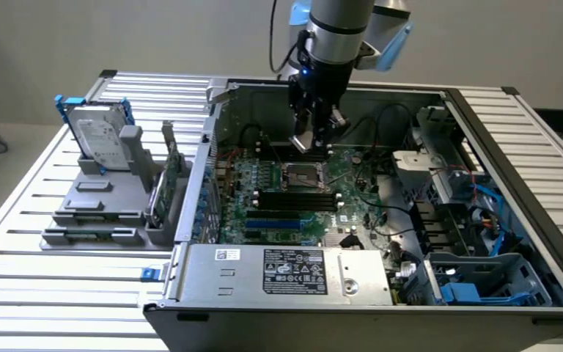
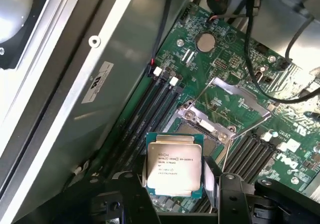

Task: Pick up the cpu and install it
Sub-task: 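Place the cpu into insertion slot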

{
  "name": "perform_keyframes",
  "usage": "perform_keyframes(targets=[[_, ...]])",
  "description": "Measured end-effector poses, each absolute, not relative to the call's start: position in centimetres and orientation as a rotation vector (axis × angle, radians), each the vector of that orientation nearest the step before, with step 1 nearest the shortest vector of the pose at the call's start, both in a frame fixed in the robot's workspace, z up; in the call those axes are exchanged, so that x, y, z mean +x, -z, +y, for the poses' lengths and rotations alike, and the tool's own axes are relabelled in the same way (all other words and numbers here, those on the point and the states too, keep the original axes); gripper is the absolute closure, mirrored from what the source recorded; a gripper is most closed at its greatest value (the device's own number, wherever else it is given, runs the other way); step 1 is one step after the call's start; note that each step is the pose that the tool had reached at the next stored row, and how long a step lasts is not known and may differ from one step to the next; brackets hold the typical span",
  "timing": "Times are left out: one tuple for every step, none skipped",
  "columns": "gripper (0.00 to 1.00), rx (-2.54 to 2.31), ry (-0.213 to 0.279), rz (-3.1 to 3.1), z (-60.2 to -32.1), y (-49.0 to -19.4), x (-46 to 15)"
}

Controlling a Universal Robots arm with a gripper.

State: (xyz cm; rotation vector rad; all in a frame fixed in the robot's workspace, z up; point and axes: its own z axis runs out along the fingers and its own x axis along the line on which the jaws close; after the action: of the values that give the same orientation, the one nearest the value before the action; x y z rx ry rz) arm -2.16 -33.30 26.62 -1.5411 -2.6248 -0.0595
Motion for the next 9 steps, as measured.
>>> perform_keyframes(targets=[[0.46, -1.562, 0.060, -2.612, -33.30, -26.61, -2.15], [0.46, -1.584, 0.061, -2.599, -33.30, -26.60, -2.15], [0.46, -1.605, 0.062, -2.585, -33.31, -26.60, -2.15], [0.46, -1.627, 0.062, -2.572, -33.30, -26.58, -2.15], [0.46, -1.648, 0.063, -2.557, -33.30, -26.56, -2.15], [0.46, -1.669, 0.064, -2.543, -33.30, -26.54, -2.15], [0.46, -1.692, 0.064, -2.528, -33.30, -26.52, -2.15], [0.46, -1.713, 0.065, -2.513, -33.31, -26.50, -2.15], [0.46, -1.735, 0.065, -2.498, -33.31, -26.48, -2.15]])
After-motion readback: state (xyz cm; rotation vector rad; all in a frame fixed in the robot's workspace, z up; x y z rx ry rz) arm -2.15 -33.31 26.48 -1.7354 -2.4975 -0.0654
